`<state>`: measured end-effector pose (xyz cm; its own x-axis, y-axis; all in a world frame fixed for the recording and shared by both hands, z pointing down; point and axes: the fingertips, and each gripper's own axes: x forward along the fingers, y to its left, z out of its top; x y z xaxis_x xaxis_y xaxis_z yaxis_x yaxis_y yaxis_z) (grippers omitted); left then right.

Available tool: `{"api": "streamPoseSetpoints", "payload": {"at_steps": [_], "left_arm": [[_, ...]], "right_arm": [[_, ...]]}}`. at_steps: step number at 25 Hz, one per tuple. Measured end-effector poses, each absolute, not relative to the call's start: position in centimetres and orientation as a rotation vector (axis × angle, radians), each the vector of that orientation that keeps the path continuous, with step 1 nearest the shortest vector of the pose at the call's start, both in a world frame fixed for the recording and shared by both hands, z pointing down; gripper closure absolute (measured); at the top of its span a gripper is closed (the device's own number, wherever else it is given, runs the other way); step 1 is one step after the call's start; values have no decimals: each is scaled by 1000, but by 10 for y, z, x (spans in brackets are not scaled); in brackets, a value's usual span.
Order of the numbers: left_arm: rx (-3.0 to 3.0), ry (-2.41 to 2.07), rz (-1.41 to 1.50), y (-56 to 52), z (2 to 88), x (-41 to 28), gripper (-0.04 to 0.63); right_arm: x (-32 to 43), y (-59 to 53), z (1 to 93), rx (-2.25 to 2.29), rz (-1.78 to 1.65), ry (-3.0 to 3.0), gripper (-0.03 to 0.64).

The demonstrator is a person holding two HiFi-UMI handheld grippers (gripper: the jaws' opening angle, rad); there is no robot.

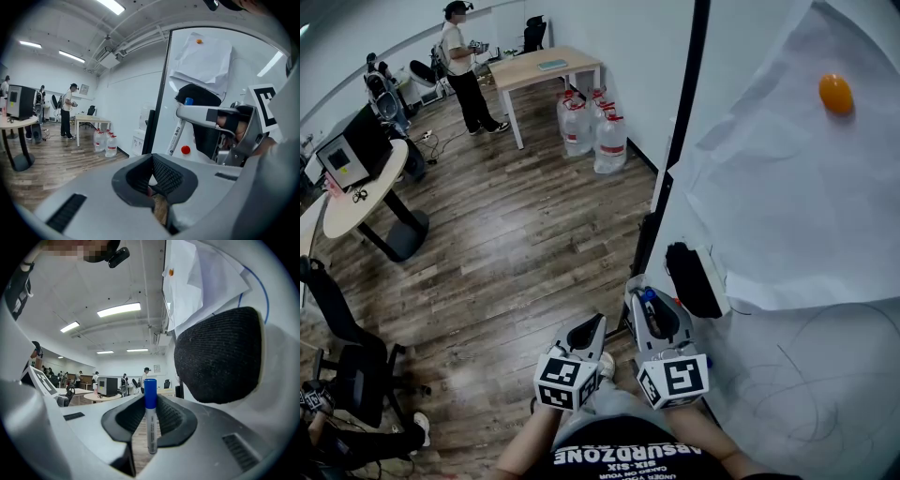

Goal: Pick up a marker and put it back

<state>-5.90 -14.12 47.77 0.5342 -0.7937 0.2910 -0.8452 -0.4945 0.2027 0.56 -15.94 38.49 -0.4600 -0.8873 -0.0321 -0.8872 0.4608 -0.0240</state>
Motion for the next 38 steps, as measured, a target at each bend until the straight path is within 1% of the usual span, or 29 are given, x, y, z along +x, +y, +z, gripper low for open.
{"api": "streamPoseSetpoints", "payload": {"at_steps": [20, 38], "left_arm": [[2447, -1354, 225, -153, 480, -63, 588], [2443, -1349, 242, -162, 484, -59, 588]], "right_arm": [[4, -188, 389, -1675, 97, 2654, 546], [9, -204, 423, -1754, 55, 2696, 546]]}}
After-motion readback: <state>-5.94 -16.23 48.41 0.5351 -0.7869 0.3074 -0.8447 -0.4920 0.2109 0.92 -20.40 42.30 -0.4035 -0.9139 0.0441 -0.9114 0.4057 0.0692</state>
